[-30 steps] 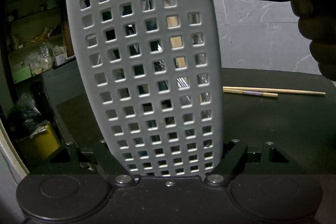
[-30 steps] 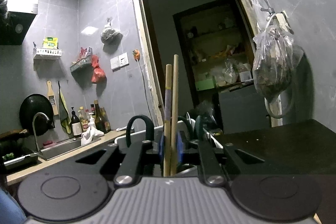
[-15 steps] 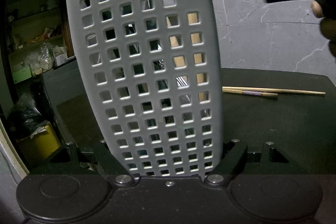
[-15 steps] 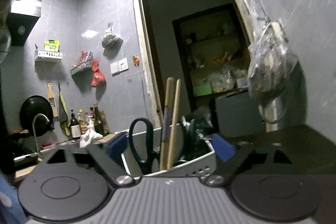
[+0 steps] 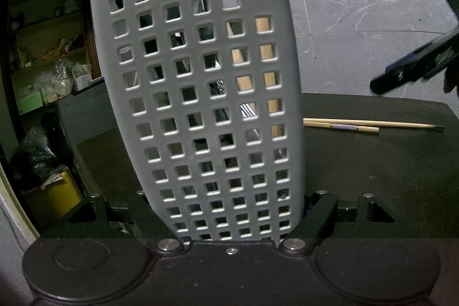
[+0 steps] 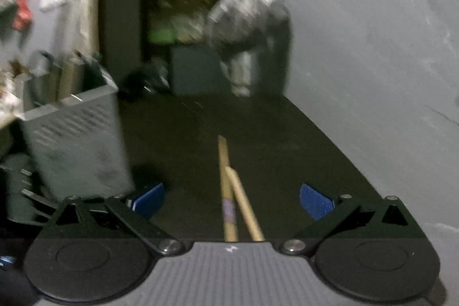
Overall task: Organize utensils
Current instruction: 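Move the right gripper down to the remaining chopsticks and grasp one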
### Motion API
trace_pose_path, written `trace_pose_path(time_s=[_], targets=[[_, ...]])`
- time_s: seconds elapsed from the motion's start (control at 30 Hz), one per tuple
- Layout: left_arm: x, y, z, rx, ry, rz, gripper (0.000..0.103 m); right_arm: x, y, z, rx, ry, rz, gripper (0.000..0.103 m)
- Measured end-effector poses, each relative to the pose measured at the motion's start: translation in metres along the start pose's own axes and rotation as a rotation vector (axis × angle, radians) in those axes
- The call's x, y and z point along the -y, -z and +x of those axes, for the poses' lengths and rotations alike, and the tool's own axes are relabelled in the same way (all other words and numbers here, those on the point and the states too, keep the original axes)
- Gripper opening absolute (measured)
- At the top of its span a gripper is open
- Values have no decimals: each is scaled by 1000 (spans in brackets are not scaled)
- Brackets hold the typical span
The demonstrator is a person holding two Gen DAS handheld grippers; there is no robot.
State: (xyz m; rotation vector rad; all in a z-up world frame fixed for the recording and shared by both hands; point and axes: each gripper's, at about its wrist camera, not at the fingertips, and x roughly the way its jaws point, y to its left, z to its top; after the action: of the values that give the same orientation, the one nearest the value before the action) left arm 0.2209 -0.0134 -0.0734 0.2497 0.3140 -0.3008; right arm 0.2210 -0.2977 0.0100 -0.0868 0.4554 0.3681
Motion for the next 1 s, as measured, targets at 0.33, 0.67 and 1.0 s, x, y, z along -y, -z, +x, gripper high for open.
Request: trace_pose_path(time_s=[0.33, 0.67, 1.0], targets=[[-3, -2, 1, -1, 3, -4, 80, 19, 5, 56, -218, 80, -107, 99], [-3, -2, 0, -1, 2, -3, 80, 13, 4, 61, -246, 73, -146, 98], [-3, -2, 0, 0, 1, -2, 81, 12, 1, 65, -260, 60, -156, 85]])
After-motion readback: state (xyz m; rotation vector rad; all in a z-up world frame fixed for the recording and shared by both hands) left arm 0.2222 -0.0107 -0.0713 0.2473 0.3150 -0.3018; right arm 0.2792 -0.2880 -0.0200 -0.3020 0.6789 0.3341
